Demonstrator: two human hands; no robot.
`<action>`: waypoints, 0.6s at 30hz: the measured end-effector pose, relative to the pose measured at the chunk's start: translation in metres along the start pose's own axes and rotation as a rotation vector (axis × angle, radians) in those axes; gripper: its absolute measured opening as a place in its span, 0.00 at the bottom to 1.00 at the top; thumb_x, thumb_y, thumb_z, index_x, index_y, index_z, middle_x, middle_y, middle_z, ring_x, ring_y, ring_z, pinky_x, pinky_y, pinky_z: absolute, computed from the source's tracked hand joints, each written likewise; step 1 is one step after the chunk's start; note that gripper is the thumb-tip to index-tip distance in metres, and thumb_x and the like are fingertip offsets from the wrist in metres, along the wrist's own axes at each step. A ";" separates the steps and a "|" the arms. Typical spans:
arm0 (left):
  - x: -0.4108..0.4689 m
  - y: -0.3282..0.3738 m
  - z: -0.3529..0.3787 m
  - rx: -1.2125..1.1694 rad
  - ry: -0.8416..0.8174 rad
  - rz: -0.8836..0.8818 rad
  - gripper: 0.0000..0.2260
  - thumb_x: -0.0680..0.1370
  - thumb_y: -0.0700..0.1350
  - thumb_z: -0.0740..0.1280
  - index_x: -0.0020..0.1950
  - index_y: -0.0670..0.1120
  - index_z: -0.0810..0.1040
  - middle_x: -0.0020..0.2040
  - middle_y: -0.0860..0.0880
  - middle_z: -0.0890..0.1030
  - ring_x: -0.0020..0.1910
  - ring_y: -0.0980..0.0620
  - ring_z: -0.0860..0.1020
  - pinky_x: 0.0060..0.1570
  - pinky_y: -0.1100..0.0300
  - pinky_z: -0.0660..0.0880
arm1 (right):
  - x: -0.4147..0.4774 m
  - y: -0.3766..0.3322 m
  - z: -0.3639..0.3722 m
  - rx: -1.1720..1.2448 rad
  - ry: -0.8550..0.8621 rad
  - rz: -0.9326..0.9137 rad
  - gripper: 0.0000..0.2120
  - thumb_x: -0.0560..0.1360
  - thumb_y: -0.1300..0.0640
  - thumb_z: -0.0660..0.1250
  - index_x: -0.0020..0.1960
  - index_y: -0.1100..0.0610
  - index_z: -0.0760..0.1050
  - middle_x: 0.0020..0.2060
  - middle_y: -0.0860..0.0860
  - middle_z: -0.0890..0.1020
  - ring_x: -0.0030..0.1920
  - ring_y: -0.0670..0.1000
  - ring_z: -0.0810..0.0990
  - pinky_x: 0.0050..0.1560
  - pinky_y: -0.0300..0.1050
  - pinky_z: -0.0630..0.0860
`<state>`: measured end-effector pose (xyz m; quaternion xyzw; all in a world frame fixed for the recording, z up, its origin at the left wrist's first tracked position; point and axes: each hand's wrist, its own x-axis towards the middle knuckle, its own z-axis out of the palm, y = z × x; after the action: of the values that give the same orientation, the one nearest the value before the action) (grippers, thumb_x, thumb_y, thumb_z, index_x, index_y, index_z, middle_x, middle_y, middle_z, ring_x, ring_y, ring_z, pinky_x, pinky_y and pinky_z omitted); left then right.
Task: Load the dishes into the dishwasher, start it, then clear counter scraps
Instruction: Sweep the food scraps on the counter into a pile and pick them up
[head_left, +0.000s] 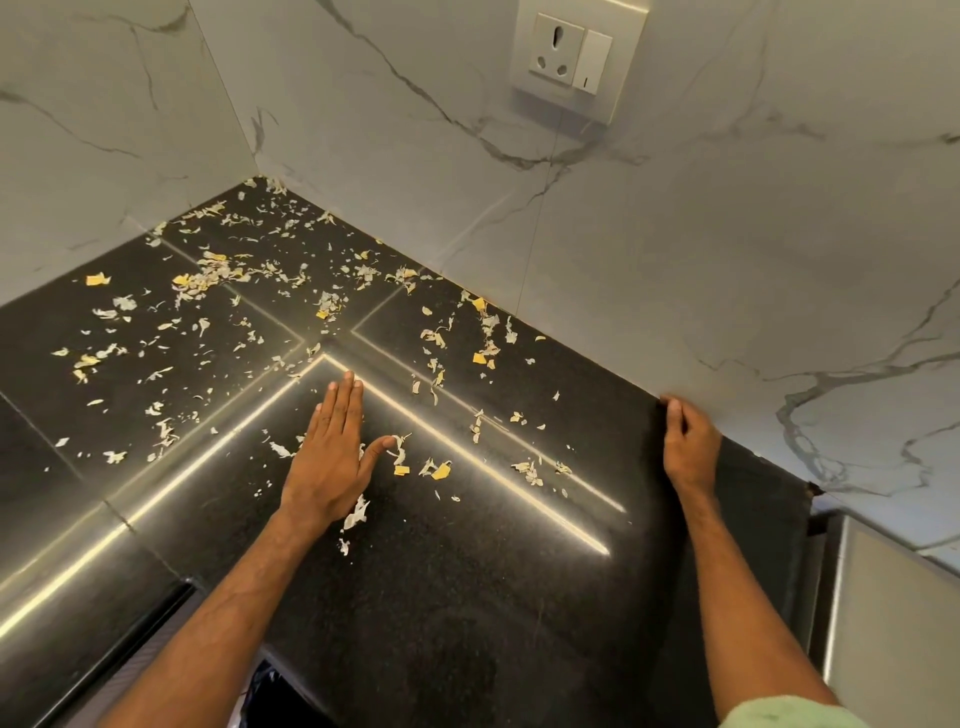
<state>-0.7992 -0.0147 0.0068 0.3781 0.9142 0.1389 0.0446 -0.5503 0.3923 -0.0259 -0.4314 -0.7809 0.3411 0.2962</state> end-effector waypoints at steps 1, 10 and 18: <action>0.001 0.000 0.000 -0.003 -0.003 -0.002 0.39 0.79 0.69 0.40 0.80 0.44 0.37 0.80 0.48 0.35 0.79 0.51 0.36 0.78 0.52 0.42 | 0.000 0.004 0.001 -0.032 -0.037 -0.018 0.16 0.84 0.52 0.56 0.66 0.57 0.76 0.62 0.55 0.79 0.63 0.51 0.75 0.67 0.61 0.72; 0.011 0.005 0.001 -0.023 0.001 0.021 0.38 0.80 0.68 0.42 0.80 0.45 0.37 0.80 0.48 0.36 0.79 0.52 0.36 0.78 0.52 0.43 | -0.050 -0.091 0.102 -0.257 -0.557 -0.257 0.38 0.78 0.32 0.35 0.81 0.52 0.50 0.80 0.48 0.52 0.79 0.46 0.48 0.79 0.52 0.47; -0.002 -0.027 -0.020 0.012 0.015 0.029 0.37 0.81 0.68 0.43 0.80 0.45 0.38 0.81 0.49 0.39 0.79 0.53 0.37 0.78 0.52 0.43 | -0.099 -0.112 0.119 0.001 -0.523 -0.147 0.32 0.81 0.34 0.40 0.80 0.47 0.53 0.80 0.46 0.53 0.79 0.44 0.50 0.79 0.55 0.47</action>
<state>-0.8199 -0.0386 0.0182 0.3907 0.9097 0.1367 0.0334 -0.6481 0.2284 -0.0250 -0.2705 -0.8600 0.4188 0.1086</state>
